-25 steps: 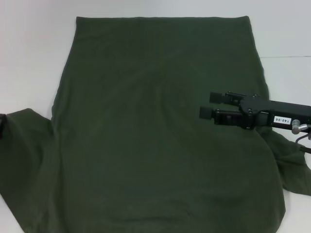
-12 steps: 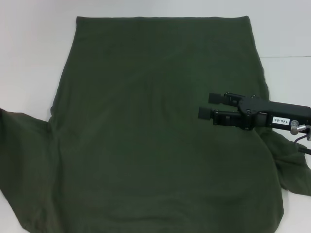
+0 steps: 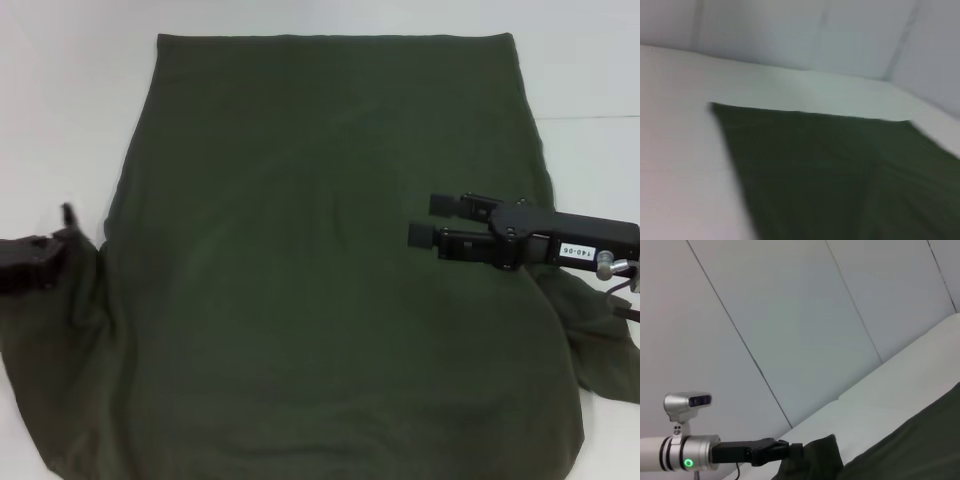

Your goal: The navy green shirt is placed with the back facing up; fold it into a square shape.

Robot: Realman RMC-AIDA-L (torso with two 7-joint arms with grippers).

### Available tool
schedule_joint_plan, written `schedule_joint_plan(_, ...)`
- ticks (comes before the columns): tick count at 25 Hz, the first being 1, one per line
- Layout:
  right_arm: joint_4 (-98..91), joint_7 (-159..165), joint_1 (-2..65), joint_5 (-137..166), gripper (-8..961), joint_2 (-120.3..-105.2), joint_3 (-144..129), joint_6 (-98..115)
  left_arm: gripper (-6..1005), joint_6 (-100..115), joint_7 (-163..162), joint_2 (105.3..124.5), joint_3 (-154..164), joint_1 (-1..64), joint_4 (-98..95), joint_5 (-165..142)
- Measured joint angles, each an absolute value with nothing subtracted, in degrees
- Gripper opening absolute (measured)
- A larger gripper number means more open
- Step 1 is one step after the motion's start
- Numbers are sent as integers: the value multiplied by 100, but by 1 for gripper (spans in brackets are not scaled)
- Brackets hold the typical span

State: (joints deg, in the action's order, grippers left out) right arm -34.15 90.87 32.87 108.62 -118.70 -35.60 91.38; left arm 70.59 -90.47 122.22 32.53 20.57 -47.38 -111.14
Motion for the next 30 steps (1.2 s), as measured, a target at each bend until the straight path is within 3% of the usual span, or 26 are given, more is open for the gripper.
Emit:
schedule_joint_plan(9,-3415,9074,3241,10863,892,-11852,-3560,9131,2,7592,-9182,12384,3318,2170,-4792,-11085)
schedule_joint_plan(23,-3322,8953,3217,10864,889,-11807,-3538,9152,23,7627,-9145,12401,3358,2812,-3526,-10751)
schedule_joint_plan(26,-3322,8953,3215,10864,888,-11803,-3498,9162,212,7643,-9128,12401,3358,2833,-3371,-10482)
schedule_joint_plan(30,-3322,8959,3204,10863,887,-11792,-3441,9170,370,7679,-9074,12401,3357,2825,-3331,-10345)
